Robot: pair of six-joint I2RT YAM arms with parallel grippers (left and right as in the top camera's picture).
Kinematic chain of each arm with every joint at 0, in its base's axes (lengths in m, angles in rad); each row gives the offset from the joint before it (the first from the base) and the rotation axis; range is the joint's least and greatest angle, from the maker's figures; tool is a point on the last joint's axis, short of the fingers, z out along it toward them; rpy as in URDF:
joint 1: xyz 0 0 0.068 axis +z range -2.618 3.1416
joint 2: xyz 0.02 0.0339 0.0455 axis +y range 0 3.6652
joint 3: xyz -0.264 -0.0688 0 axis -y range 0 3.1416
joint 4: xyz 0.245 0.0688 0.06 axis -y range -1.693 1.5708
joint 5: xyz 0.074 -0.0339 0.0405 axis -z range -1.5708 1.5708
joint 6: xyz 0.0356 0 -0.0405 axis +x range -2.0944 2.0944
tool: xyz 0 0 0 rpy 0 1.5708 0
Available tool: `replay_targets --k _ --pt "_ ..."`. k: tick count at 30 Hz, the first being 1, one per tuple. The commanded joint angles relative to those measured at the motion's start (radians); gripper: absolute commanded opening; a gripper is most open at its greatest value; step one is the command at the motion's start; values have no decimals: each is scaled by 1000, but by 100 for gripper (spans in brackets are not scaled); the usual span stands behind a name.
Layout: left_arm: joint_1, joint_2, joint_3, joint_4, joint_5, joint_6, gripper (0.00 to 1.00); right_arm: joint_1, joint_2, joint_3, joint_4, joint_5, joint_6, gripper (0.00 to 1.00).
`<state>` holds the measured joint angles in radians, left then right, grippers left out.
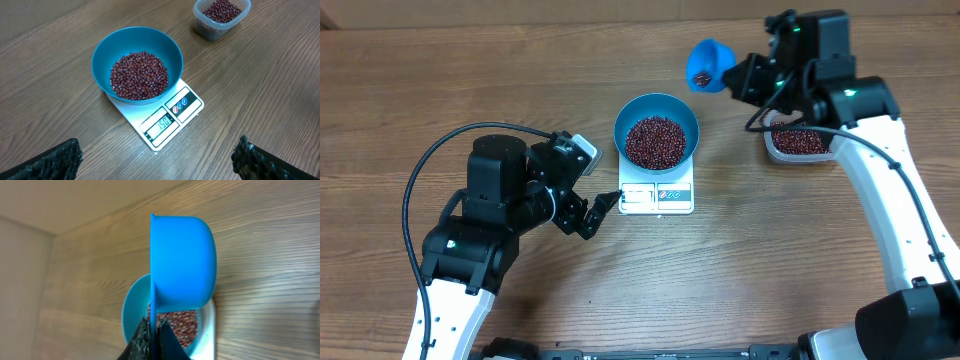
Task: Scoop item into bowl and weigh 150g on scale
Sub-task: 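Move the scoop back to the bean tub with the right gripper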
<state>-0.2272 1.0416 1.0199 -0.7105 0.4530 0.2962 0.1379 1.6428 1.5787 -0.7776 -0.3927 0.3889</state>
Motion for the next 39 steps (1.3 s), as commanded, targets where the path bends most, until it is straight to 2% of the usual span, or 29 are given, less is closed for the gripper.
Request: replay_targets --k 1,15,21,30,39 --pt "5 5 26 4 15 22 99 -62 -25 31 -4 -12 0 4" --pt "5 5 26 3 15 22 100 -243 -25 31 -150 24 -119 4" --pt "5 5 26 4 15 22 100 -251 -25 31 -215 144 -175 4" --pt "5 5 26 4 15 22 99 -251 -25 31 -259 212 -202 4" --pt "5 5 26 4 15 22 100 -251 -25 31 -384 406 -264 4"
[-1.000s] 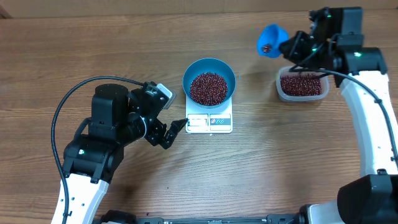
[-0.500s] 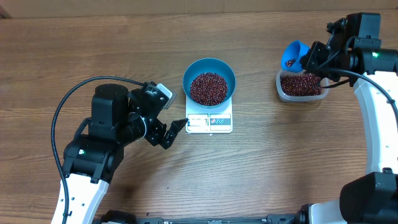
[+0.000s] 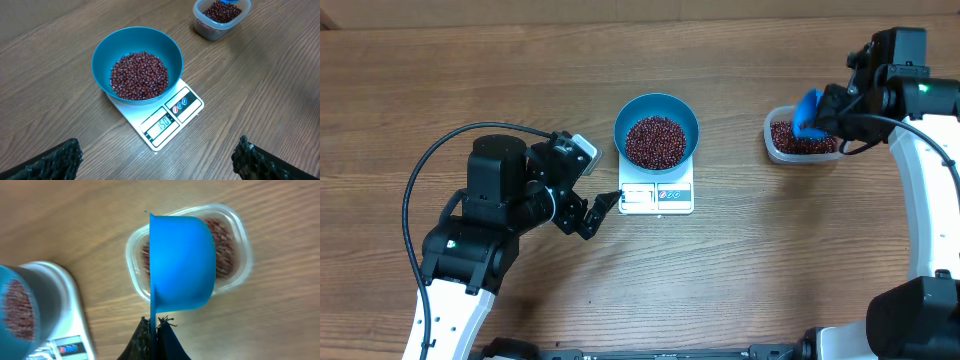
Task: Scoop item into bowl and weigh 150g on scale
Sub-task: 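Move the scoop back to the bean tub with the right gripper, then lower the scoop into the tub and release it with the right gripper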
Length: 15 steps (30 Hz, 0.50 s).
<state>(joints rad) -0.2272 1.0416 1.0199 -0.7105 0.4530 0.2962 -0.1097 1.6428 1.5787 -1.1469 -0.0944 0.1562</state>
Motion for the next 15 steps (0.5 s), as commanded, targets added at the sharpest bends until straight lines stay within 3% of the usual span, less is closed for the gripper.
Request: replay_targets --k 1,7,15 --pt "5 5 26 3 15 22 100 -3 -25 31 -21 122 -31 4" --pt "5 5 26 4 15 22 100 5 -25 31 -24 172 -22 4" --pt "5 5 26 4 15 22 99 100 -25 31 -38 392 61 4"
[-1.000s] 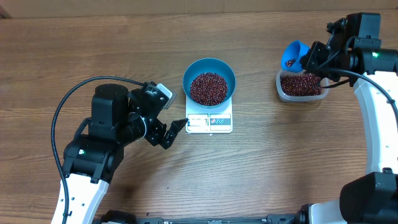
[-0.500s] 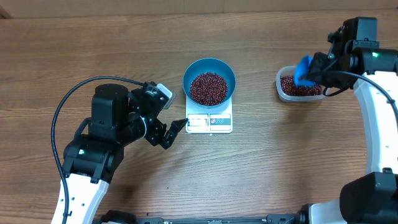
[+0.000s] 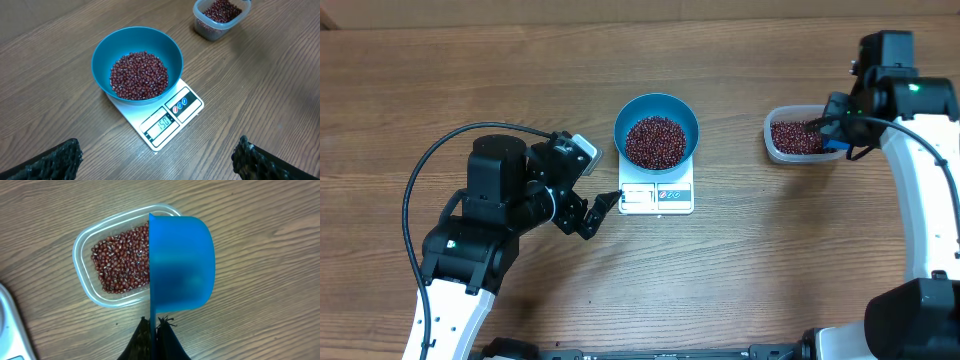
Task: Scoop item into bowl and weigh 150g on scale
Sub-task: 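Lower the scoop into the tub and release it with the right gripper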
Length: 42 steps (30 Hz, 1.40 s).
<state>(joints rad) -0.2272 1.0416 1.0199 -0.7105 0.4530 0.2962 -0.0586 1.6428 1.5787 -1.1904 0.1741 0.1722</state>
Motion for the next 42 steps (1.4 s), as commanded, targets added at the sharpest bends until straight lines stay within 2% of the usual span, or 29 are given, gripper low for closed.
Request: replay_targets --k 1,11,24,42 --pt "5 5 26 4 15 22 100 63 -25 31 6 144 45 4" --pt "5 5 26 4 15 22 100 189 -25 31 -1 402 98 4" --pt "5 5 26 4 15 22 100 209 -25 31 7 438 200 4" --pt "5 5 26 4 15 22 100 209 -25 31 176 212 765 4"
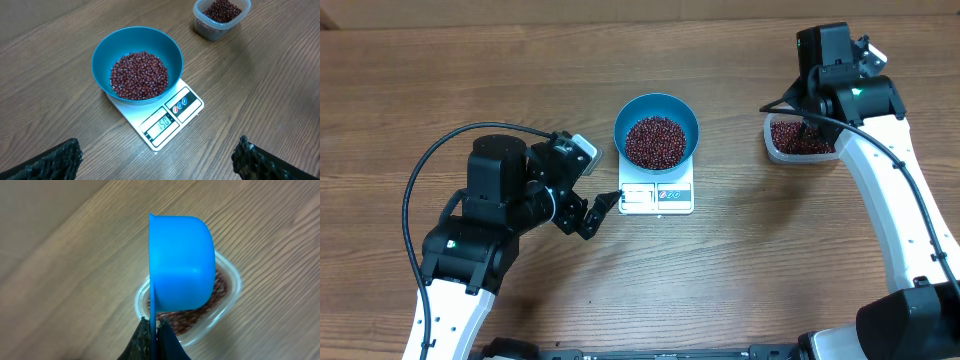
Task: Scoop item into bowl and weigh 150g on scale
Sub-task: 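Lower the scoop into the tub and release it with the right gripper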
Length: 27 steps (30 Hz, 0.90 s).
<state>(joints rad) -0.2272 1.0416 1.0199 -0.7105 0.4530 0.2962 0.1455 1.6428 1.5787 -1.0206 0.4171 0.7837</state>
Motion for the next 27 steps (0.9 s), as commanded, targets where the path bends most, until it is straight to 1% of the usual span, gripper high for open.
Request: replay_targets --k 1,8,14,18,22,27 --pt "5 5 26 4 15 22 100 5 -25 31 6 -36 176 4" --pt "5 5 26 4 15 22 100 -13 -25 3 10 -86 261 4" --pt "5 5 26 4 15 22 99 -44 -25 -58 18 -172 386 4" --pt "5 5 26 4 15 22 100 -63 -24 -111 48 -181 399 4" --pt "5 5 26 4 15 22 100 -74 -24 -183 114 -236 399 4" --pt "5 5 26 4 15 22 100 -74 -24 -227 159 -237 399 4"
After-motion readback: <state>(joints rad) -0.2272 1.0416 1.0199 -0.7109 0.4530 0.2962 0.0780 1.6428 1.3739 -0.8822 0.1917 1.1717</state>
